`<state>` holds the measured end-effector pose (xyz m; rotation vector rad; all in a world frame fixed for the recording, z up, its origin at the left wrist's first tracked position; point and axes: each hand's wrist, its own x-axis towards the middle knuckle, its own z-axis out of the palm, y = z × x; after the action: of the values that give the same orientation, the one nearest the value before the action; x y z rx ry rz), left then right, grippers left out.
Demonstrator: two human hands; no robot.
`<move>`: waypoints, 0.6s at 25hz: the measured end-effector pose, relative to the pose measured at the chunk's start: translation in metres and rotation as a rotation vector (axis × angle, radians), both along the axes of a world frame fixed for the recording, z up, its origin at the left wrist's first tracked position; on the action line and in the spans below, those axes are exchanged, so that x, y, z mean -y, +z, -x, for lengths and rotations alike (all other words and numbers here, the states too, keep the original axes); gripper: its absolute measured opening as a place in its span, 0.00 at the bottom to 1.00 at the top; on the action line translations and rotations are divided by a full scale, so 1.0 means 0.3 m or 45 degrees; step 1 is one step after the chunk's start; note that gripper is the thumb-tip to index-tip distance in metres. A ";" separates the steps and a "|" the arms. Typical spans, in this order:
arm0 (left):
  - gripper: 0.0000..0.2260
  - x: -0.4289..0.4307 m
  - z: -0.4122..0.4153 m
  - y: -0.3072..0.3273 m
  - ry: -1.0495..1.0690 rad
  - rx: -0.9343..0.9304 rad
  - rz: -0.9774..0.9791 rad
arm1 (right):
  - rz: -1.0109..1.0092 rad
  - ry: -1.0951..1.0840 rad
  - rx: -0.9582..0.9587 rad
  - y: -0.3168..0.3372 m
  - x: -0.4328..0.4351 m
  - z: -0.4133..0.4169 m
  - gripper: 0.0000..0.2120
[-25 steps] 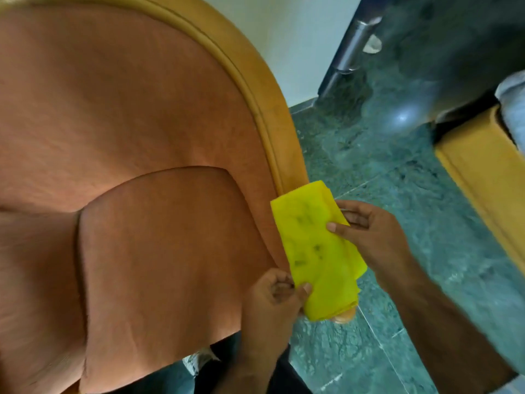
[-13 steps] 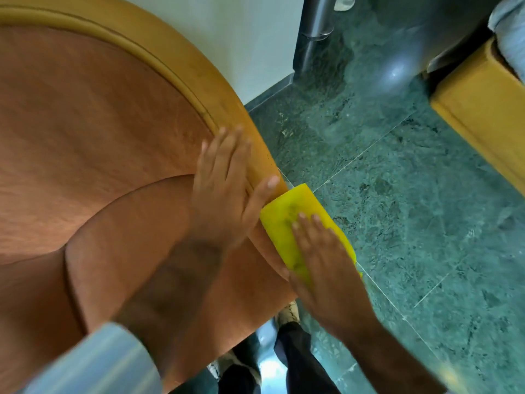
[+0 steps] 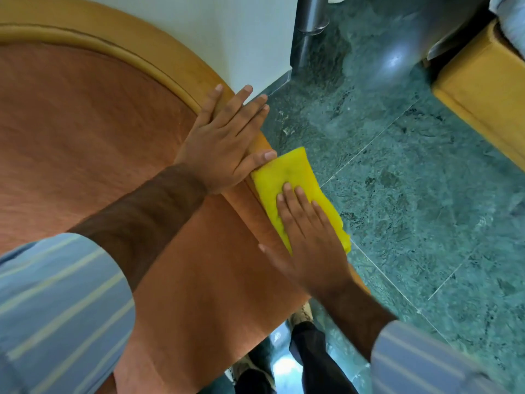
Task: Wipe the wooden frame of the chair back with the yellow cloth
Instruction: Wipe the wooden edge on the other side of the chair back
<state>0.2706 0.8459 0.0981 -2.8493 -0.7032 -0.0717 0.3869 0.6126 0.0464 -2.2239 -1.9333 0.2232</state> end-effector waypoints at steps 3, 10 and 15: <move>0.35 -0.005 0.005 0.010 -0.020 0.002 0.015 | -0.009 0.089 -0.034 -0.025 0.066 -0.036 0.38; 0.38 0.003 0.003 0.031 0.001 -0.032 0.067 | 0.082 0.078 0.012 -0.004 0.376 -0.039 0.36; 0.37 0.002 -0.007 0.023 -0.009 0.000 0.027 | 0.006 0.065 0.029 0.005 0.034 -0.003 0.40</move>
<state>0.2726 0.8452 0.1051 -2.8721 -0.6975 -0.0663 0.3878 0.6025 0.0478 -2.1910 -2.0048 0.2105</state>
